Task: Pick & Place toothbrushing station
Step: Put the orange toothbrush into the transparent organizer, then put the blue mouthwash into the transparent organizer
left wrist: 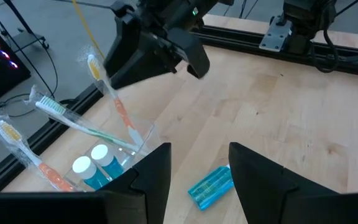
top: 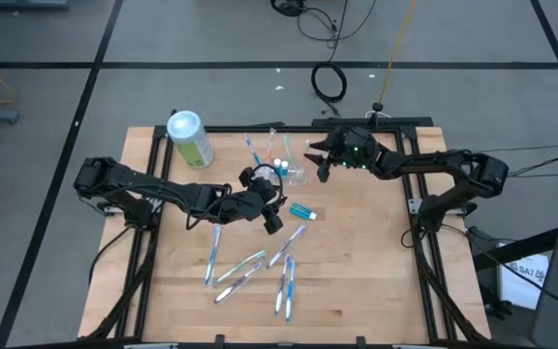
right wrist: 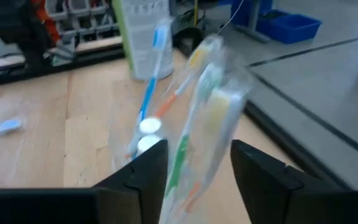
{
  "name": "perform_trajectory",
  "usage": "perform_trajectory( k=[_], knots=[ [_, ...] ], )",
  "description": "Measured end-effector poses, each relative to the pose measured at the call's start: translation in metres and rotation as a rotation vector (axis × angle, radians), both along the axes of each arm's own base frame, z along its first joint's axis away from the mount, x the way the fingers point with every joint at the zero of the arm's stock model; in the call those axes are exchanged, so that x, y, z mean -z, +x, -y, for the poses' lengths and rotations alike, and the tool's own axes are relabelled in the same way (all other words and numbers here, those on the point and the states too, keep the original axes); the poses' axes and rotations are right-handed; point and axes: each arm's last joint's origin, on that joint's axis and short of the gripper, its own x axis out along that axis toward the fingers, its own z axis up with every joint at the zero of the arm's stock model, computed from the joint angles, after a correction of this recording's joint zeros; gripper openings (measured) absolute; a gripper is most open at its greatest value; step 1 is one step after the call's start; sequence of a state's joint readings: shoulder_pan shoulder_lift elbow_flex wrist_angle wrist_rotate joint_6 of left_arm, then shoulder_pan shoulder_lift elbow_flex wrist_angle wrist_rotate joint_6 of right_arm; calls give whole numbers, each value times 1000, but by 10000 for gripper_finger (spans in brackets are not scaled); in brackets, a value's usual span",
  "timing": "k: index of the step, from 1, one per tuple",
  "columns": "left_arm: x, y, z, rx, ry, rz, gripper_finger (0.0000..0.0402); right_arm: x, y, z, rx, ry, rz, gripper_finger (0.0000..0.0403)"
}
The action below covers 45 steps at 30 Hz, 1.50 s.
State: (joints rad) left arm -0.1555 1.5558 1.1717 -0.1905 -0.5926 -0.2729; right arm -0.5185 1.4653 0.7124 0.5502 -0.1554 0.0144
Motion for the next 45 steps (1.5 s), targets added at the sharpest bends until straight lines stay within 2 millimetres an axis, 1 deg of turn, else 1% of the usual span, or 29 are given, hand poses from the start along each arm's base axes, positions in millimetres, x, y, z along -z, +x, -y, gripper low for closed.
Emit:
perform_trajectory(
  k=[5, 14, 19, 26, 32, 41, 45],
  knots=[
    [0, 0, 0, 1, 0, 0, 168, -10, -7, 0, 12, -4, 6, 197],
    [0, 0, 0, 10, -7, -1, 168, -8, -9, -4, 4, 24, -42, 203],
    [0, 0, 0, 10, -6, -2, 168, -6, -6, -12, -27, 30, -53, 203],
    [1, -1, 0, 10, -4, -18, 168, -2, 0, -27, -84, 52, -98, 203],
    [2, -1, 0, 10, -3, -23, 168, 4, 4, -45, -147, 80, -165, 203],
    [2, -1, 0, 10, -2, -23, 168, 17, 9, -90, -298, 117, -313, 203],
    [2, -1, 0, 10, -3, -23, 168, 21, 9, -106, -296, 91, -373, 199]
  ],
)
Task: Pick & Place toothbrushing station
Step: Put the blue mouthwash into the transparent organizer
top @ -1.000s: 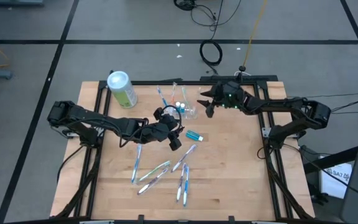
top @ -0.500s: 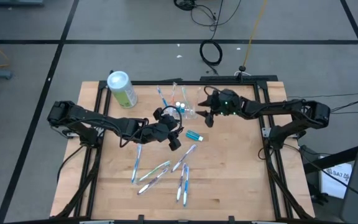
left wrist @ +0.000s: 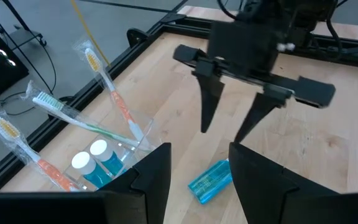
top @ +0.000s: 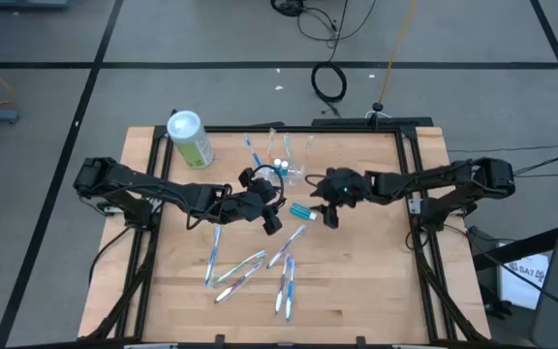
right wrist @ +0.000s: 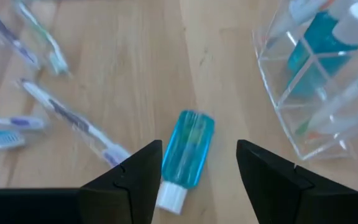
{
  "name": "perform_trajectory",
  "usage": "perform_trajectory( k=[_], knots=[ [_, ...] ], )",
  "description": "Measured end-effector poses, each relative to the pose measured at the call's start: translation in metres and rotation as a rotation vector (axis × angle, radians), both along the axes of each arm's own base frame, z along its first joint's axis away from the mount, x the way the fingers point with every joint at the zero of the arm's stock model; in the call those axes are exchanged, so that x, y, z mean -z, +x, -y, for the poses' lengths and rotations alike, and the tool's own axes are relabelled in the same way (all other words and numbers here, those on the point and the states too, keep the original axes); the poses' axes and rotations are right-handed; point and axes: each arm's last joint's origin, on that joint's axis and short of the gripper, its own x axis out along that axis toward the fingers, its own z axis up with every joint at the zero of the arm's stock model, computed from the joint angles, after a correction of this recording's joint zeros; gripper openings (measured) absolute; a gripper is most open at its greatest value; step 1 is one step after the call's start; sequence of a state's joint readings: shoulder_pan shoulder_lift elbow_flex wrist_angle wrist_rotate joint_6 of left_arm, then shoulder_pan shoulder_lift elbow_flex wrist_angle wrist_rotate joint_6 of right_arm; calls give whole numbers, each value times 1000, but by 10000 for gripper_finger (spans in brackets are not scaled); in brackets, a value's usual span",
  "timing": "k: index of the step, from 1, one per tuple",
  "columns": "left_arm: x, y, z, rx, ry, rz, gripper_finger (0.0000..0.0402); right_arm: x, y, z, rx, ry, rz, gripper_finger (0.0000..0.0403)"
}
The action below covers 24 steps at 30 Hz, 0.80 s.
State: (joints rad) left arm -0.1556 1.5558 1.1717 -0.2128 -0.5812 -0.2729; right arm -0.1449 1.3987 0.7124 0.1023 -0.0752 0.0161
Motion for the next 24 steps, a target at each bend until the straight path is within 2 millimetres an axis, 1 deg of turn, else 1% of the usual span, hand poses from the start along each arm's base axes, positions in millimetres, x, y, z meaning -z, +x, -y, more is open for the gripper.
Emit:
perform_trajectory(
  k=[8, 10, 16, 19, 24],
  knots=[
    [0, 0, 0, 9, -8, 0, 168, 6, -2, -22, 8, -21, -74, 185],
    [0, 0, 0, 9, -9, 0, 168, 10, -5, -25, 27, -33, -80, 183],
    [0, 0, 0, 9, -9, 1, 168, 31, -18, -27, 77, -10, -33, 182],
    [0, 0, 0, 9, -9, 4, 168, 37, -23, -27, 93, 10, 6, 182],
    [0, 0, 0, 10, -8, 6, 168, 47, -27, -27, 141, 29, 6, 180]
  ],
)
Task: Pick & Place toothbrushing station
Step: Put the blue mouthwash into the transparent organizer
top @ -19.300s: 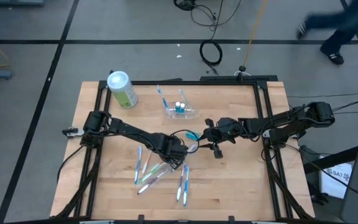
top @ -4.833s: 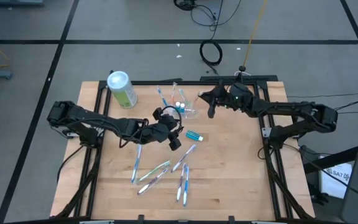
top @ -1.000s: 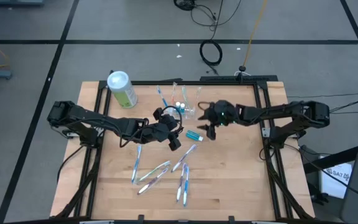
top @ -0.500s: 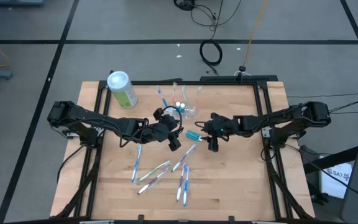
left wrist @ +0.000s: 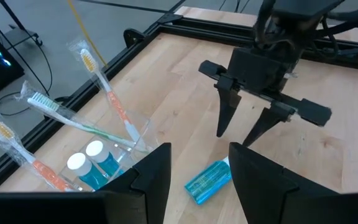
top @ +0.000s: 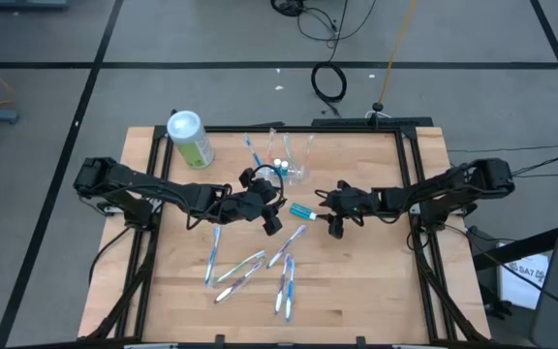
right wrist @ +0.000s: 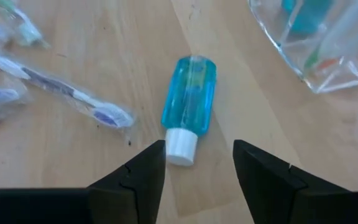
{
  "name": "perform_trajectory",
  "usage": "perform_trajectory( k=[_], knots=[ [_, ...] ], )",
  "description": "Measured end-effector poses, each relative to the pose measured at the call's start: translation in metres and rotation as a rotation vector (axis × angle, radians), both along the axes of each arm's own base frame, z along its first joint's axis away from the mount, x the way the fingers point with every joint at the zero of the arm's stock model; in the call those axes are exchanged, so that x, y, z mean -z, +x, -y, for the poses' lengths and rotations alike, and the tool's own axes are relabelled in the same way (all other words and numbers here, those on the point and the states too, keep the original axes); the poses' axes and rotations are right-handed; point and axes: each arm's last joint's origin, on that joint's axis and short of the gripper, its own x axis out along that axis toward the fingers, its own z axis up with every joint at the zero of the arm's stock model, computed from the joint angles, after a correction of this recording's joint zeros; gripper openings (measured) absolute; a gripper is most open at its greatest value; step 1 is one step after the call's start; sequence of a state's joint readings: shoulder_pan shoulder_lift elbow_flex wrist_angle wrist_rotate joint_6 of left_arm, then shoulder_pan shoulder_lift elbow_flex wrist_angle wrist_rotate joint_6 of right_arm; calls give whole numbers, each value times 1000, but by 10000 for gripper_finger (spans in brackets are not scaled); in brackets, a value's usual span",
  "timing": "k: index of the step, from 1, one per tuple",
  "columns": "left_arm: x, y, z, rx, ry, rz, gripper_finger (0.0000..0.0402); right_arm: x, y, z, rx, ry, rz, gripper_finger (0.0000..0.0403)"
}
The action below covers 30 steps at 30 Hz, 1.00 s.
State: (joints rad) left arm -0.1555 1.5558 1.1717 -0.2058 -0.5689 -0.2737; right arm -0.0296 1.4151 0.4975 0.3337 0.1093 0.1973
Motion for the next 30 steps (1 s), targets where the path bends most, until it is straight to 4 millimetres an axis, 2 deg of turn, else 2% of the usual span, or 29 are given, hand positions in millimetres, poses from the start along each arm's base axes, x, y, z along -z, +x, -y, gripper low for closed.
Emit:
perform_trajectory(
  k=[11, 30],
  knots=[
    [0, 0, 0, -5, 2, 3, 168, 12, 6, -9, -2, 4, -5, 165],
    [0, 0, 0, -10, -7, 7, 168, 24, 9, -15, 32, 5, -23, 164]
  ],
)
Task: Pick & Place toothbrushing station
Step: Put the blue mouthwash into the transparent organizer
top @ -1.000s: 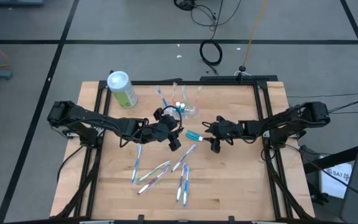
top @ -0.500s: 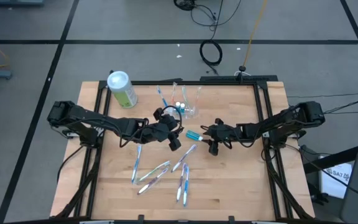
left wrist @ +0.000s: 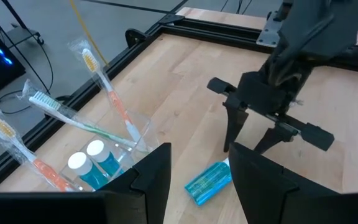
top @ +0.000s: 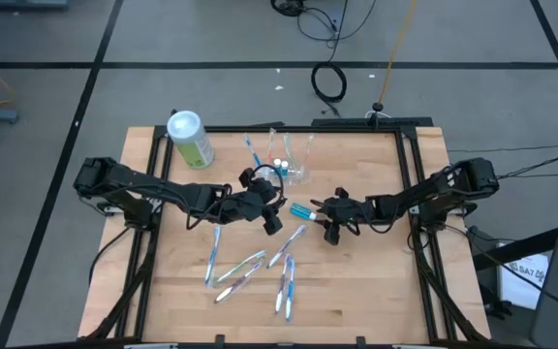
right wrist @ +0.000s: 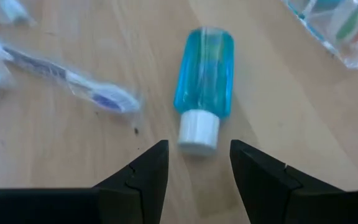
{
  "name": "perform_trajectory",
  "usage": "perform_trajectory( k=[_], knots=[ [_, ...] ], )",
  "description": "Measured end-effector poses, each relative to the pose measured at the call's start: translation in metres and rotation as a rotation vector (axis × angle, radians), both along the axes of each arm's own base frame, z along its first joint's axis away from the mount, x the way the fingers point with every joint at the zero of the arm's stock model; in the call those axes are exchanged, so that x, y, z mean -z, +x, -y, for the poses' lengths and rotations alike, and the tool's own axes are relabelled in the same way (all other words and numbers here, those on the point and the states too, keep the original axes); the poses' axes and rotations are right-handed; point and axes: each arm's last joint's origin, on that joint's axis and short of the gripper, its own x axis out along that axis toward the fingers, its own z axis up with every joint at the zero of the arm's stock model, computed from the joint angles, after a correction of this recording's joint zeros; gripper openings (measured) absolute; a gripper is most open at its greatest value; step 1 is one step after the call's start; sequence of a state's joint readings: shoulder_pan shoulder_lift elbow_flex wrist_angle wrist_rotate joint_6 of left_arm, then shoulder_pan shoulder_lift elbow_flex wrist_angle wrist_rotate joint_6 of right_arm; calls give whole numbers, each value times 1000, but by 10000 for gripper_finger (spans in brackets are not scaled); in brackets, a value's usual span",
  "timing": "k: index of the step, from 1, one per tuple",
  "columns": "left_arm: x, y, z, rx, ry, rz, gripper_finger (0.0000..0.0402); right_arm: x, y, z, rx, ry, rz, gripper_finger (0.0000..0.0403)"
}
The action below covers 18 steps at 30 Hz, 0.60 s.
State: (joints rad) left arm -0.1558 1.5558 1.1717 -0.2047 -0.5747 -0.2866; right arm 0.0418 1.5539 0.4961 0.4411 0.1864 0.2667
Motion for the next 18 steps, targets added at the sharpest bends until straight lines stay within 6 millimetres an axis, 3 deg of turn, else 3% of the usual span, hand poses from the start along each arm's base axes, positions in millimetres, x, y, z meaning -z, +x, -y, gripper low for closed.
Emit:
perform_trajectory(
  k=[18],
  knots=[
    [0, 0, 0, -1, -1, 0, 168, 15, 8, 0, 10, 15, 2, 164]
  ],
)
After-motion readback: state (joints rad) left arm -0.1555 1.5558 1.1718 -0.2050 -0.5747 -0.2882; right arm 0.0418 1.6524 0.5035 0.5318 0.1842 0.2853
